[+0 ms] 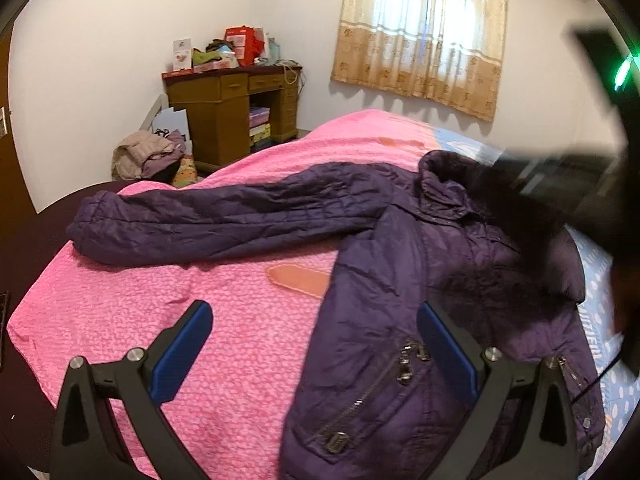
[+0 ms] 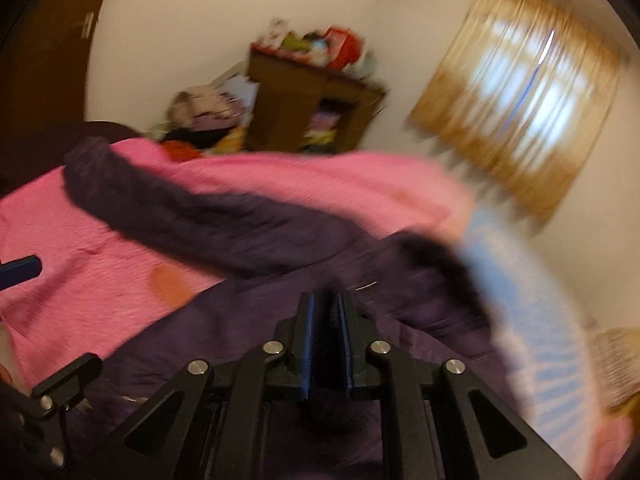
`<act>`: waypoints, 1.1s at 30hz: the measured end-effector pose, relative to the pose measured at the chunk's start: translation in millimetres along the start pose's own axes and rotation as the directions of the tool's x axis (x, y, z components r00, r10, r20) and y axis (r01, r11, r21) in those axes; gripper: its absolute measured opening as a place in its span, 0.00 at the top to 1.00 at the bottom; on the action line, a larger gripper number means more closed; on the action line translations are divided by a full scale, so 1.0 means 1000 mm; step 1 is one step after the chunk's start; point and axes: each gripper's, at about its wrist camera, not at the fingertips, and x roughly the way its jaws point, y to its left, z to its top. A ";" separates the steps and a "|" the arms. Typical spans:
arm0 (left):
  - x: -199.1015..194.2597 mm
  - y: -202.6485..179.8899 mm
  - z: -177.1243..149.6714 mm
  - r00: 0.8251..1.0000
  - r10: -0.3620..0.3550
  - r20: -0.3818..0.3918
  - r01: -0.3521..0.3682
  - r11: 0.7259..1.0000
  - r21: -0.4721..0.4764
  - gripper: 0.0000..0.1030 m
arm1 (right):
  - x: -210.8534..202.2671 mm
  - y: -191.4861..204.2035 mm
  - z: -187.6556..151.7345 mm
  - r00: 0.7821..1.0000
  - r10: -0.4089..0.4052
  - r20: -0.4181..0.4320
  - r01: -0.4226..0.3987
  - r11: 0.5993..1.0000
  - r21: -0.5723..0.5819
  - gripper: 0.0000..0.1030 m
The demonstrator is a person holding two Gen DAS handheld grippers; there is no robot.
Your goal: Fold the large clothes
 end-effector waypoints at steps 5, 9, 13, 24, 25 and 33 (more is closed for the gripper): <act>0.009 0.007 -0.002 1.000 0.016 -0.015 -0.016 0.999 0.029 0.00 | 0.001 0.000 -0.045 0.998 0.068 -0.015 -0.067 0.995 0.076 0.33; 0.032 -0.001 0.010 0.990 -0.102 -0.099 0.106 0.994 0.039 0.00 | -0.029 -0.034 -0.086 0.999 0.039 -0.022 -0.034 0.983 0.182 0.33; 0.056 -0.028 0.021 0.972 -0.187 -0.144 0.199 0.977 0.072 0.06 | -0.054 -0.079 -0.127 0.997 0.073 -0.037 -0.053 0.922 0.384 0.32; 0.127 -0.114 0.014 0.864 -0.379 -0.331 0.426 0.901 0.079 0.59 | -0.169 -0.133 -0.207 0.974 0.026 0.224 -0.160 0.778 0.607 0.26; 0.127 -0.115 0.014 0.864 -0.380 -0.329 0.427 0.901 0.081 0.68 | -0.181 -0.139 -0.215 0.975 -0.001 0.224 -0.141 0.775 0.616 0.26; 0.068 -0.089 0.037 0.917 -0.374 -0.140 0.394 0.906 0.158 0.87 | -0.225 -0.177 -0.256 0.978 -0.111 0.176 -0.047 0.706 0.707 0.24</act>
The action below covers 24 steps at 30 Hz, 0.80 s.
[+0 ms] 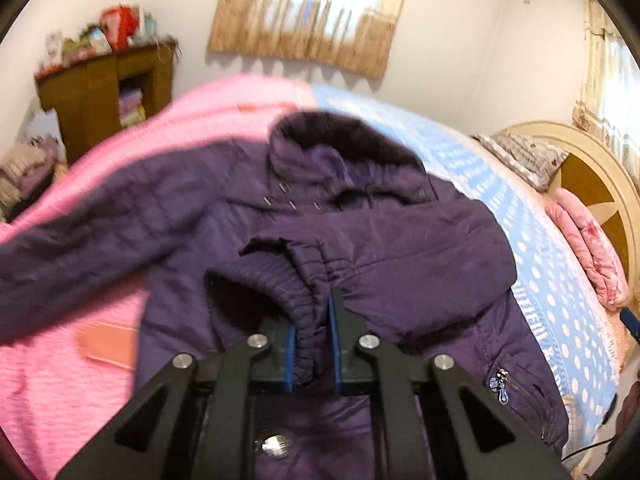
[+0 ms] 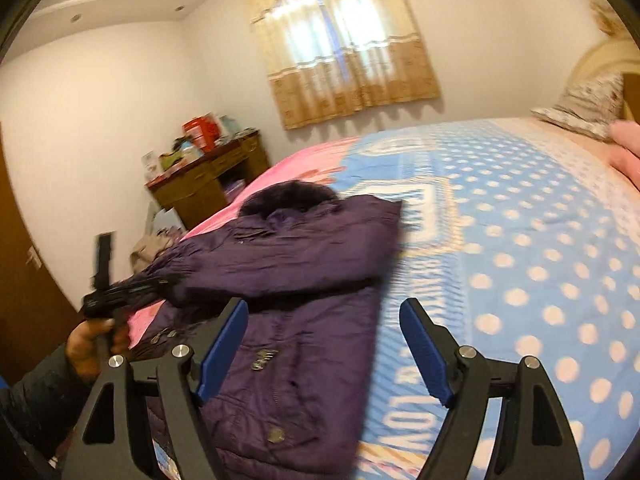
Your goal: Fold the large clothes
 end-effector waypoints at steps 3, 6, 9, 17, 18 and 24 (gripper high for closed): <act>-0.011 0.011 -0.002 0.999 0.046 0.025 -0.046 0.999 0.012 0.87 | -0.008 -0.018 0.000 1.000 -0.007 0.002 0.007 0.998 0.070 0.23; 0.001 0.018 -0.012 0.995 0.096 -0.001 -0.096 0.994 0.060 0.87 | 0.001 -0.027 0.001 0.998 -0.056 -0.018 0.058 0.992 0.108 0.21; 0.026 0.015 -0.021 0.985 0.160 -0.060 -0.154 0.984 0.090 0.75 | 0.021 -0.024 0.004 0.994 -0.089 -0.061 0.093 0.992 0.083 0.21; -0.015 -0.007 0.000 0.942 0.289 0.171 -0.314 0.939 0.140 0.15 | 0.138 0.033 0.043 0.982 -0.111 -0.151 0.089 0.985 -0.145 0.21; -0.018 -0.010 0.006 0.933 0.300 0.199 -0.330 0.933 0.141 0.12 | 0.149 0.038 0.046 0.981 -0.109 -0.158 0.084 0.984 -0.158 0.21; 0.005 -0.014 0.031 0.920 0.326 0.216 -0.361 0.921 0.145 0.03 | 0.253 0.021 0.053 0.929 -0.278 -0.246 0.231 0.952 -0.201 0.45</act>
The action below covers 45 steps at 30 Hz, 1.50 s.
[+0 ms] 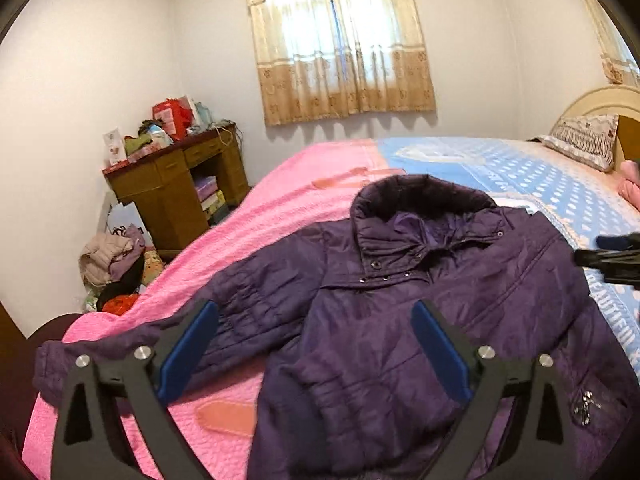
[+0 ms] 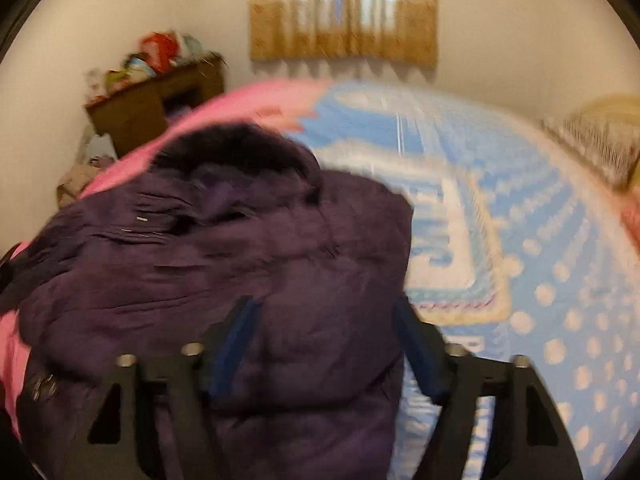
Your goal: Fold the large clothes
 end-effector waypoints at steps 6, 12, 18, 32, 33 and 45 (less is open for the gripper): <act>0.058 -0.033 -0.030 0.989 0.047 -0.137 -0.026 0.987 0.156 0.03 | 0.046 -0.063 -0.029 0.994 0.003 -0.105 0.015 0.985 0.169 0.45; 0.067 -0.037 -0.041 0.979 0.052 -0.196 -0.021 0.987 0.156 0.02 | 0.023 -0.076 -0.030 0.997 -0.019 -0.074 0.032 0.985 0.172 0.45; 0.033 -0.026 -0.015 0.995 0.041 -0.087 -0.034 0.996 0.086 0.00 | -0.040 -0.032 -0.003 0.992 -0.033 0.123 0.028 0.999 0.041 0.45; 0.112 -0.057 -0.031 0.944 -0.022 -0.328 0.047 0.997 0.068 0.00 | 0.070 0.007 -0.005 0.998 0.054 -0.038 -0.057 0.994 -0.090 0.42; 0.116 -0.057 -0.032 0.938 -0.028 -0.345 0.051 0.997 0.059 0.00 | 0.071 0.007 -0.005 0.998 0.050 -0.040 -0.054 0.994 -0.093 0.42; 0.114 -0.064 -0.035 0.942 0.021 -0.336 0.012 0.995 0.095 0.00 | 0.075 0.023 -0.012 0.999 -0.016 -0.036 0.011 0.990 -0.143 0.42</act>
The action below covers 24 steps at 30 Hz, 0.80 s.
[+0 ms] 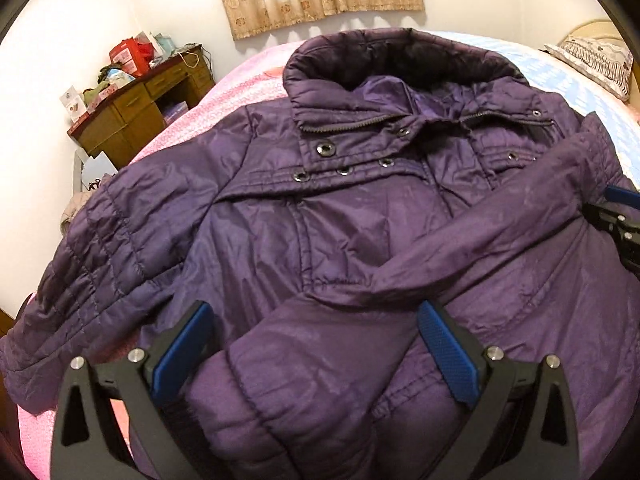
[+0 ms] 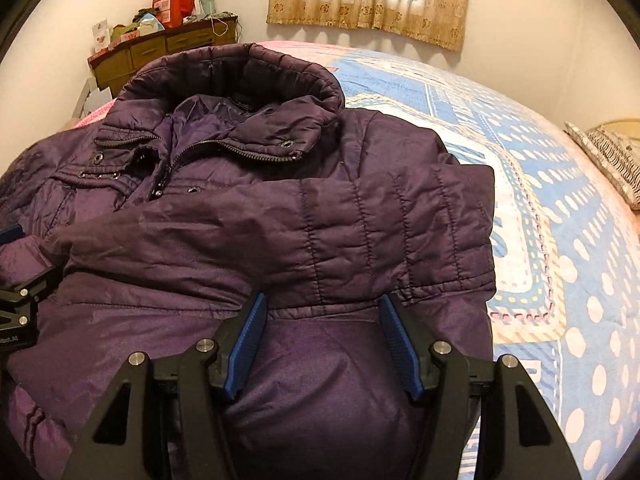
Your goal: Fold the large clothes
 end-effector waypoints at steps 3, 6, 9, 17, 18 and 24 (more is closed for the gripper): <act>-0.002 -0.001 0.003 1.000 0.001 -0.008 -0.001 1.000 0.011 0.00 | 0.001 0.004 0.002 1.000 -0.018 -0.006 0.018 1.000 -0.013 0.42; -0.023 -0.001 0.010 0.999 0.035 0.029 -0.035 0.999 0.018 0.00 | -0.013 0.008 0.008 0.999 -0.043 -0.018 0.042 0.999 -0.031 0.41; -0.060 0.001 0.010 0.992 -0.037 0.122 0.041 0.999 -0.025 0.00 | -0.059 0.021 0.004 0.995 0.066 0.080 -0.066 0.998 -0.002 0.38; -0.030 -0.045 -0.007 0.996 -0.084 0.036 0.082 0.995 0.054 0.00 | -0.036 0.044 -0.024 0.990 0.132 -0.047 -0.133 0.990 -0.037 0.34; -0.026 -0.042 -0.010 0.994 -0.103 0.034 0.102 0.994 0.039 0.00 | -0.032 0.040 -0.026 0.987 0.152 -0.046 -0.153 0.988 -0.019 0.33; -0.016 -0.027 -0.008 0.979 -0.206 0.007 0.206 0.978 -0.041 0.00 | -0.023 0.041 -0.031 0.988 0.153 -0.030 -0.153 0.988 -0.020 0.32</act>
